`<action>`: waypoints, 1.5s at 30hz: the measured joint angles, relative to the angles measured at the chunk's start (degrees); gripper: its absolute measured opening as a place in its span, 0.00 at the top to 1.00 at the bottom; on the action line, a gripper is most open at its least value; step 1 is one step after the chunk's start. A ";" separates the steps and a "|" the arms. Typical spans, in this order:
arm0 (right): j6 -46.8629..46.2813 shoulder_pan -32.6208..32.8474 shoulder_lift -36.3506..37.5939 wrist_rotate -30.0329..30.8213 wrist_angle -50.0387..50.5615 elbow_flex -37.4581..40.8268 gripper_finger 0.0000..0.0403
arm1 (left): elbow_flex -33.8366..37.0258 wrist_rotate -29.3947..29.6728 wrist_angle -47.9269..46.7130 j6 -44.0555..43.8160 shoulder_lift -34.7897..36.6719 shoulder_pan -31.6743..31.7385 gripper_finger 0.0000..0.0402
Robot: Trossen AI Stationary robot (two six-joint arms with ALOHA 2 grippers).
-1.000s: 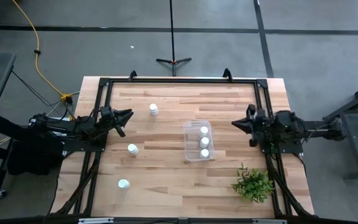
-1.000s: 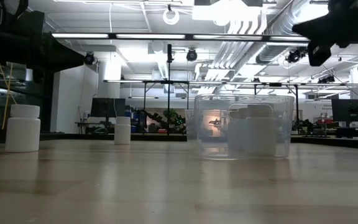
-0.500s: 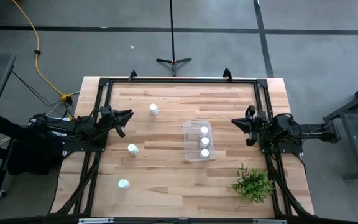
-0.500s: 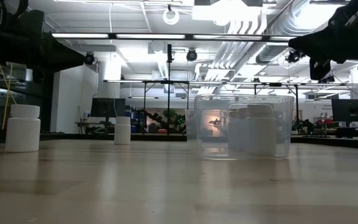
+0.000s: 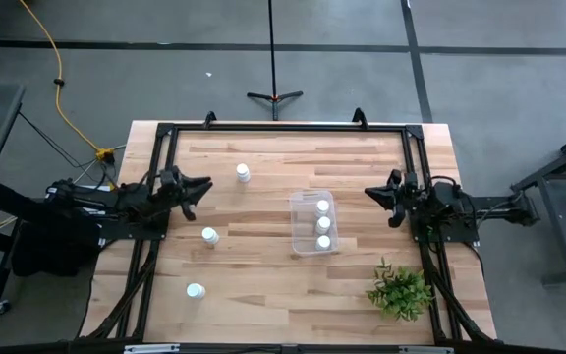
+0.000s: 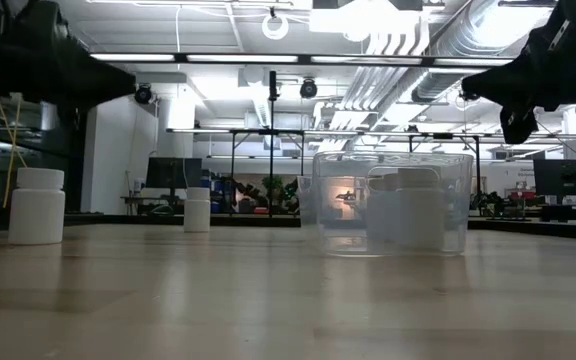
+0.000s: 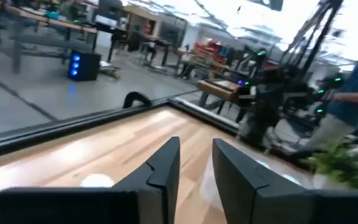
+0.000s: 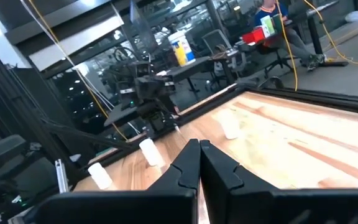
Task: Pick and place pill bottles into a basket
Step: Put the top pill bottle into the bin
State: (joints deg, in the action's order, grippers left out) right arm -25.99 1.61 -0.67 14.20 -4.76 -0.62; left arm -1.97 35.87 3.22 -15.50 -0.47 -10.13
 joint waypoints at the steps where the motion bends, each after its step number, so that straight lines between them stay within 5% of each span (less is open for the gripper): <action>1: -0.08 0.02 0.02 0.00 -0.02 0.00 1.00 | -0.80 -0.57 -0.02 0.10 -0.18 0.00 0.66; 12: 1.97 -0.04 0.00 0.73 -0.02 0.00 1.00 | -15.54 0.23 -2.49 3.99 -10.36 0.02 0.33; 18: 1.93 -0.04 0.00 0.87 -0.04 0.00 1.00 | -28.42 -2.01 -14.03 9.28 -25.95 0.02 0.32; 26: 1.98 -0.04 0.00 0.87 -0.07 0.00 1.00 | -41.73 3.19 -16.13 9.22 -42.20 3.05 0.38; 37: 2.00 -0.04 0.00 1.33 -0.24 0.00 1.00 | -50.24 -29.21 -24.55 6.23 -56.62 26.65 0.45; 45: 3.13 -0.04 0.00 1.33 -0.24 0.00 1.00 | -50.25 -33.55 -24.57 7.59 -60.96 37.87 0.44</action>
State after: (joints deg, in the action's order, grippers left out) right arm -22.86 1.56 -0.67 15.53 -4.99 -0.62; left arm -52.22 2.32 -21.35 -7.91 -61.42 27.74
